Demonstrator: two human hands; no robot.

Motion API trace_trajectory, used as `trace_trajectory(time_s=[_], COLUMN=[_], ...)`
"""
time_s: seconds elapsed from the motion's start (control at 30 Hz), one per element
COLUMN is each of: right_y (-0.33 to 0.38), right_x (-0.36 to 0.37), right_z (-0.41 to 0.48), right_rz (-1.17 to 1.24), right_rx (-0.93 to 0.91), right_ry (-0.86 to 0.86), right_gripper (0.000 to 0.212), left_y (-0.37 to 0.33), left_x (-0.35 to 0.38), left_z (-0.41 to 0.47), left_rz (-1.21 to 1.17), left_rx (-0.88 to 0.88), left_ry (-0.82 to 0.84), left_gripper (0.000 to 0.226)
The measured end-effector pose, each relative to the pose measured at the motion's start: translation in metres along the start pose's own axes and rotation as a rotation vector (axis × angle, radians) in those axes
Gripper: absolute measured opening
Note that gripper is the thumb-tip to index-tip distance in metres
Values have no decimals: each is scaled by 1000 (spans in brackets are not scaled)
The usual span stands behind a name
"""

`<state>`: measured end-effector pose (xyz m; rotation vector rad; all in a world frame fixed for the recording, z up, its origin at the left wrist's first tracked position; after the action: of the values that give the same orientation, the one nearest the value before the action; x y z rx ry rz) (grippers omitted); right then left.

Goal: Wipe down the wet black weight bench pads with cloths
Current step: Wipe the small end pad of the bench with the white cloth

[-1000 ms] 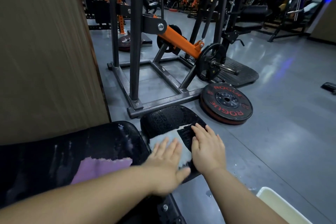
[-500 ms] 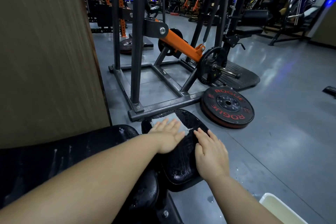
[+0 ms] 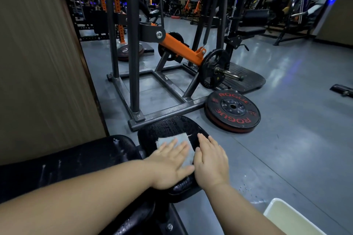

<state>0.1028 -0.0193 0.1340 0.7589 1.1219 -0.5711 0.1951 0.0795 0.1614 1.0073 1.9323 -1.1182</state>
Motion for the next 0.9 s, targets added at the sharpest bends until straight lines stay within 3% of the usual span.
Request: trace_trajectory(time_s=[0.1, 0.27, 0.77, 0.9], right_y=[-2, -2, -3, -4], right_x=[0, -2, -1, -1], right_z=[-1, -1, -3, -4], right_rz=[18, 52, 88, 130], right_rx=[0, 2, -2, 8], right_ry=[-21, -30, -72, -99], right_gripper=[83, 87, 82, 82], left_y=[-14, -9, 28, 12], left_x=[13, 3, -53, -44], left_z=[-19, -5, 91, 76], left_rz=[25, -9, -63, -40], left_rx=[36, 44, -194, -129], left_ry=[54, 38, -144, -107], left_gripper=[70, 64, 64, 65])
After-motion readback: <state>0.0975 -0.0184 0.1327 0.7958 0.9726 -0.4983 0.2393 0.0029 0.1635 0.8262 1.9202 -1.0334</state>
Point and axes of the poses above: each hand's wrist, its own z-axis towards the middle knuckle, its own x-axis out of the palm, y = z × x, the point moved 4 cm from there along z, towards the middle knuckle, and after that the axes turned 13 degrees about -z, right-handed, at the moved point
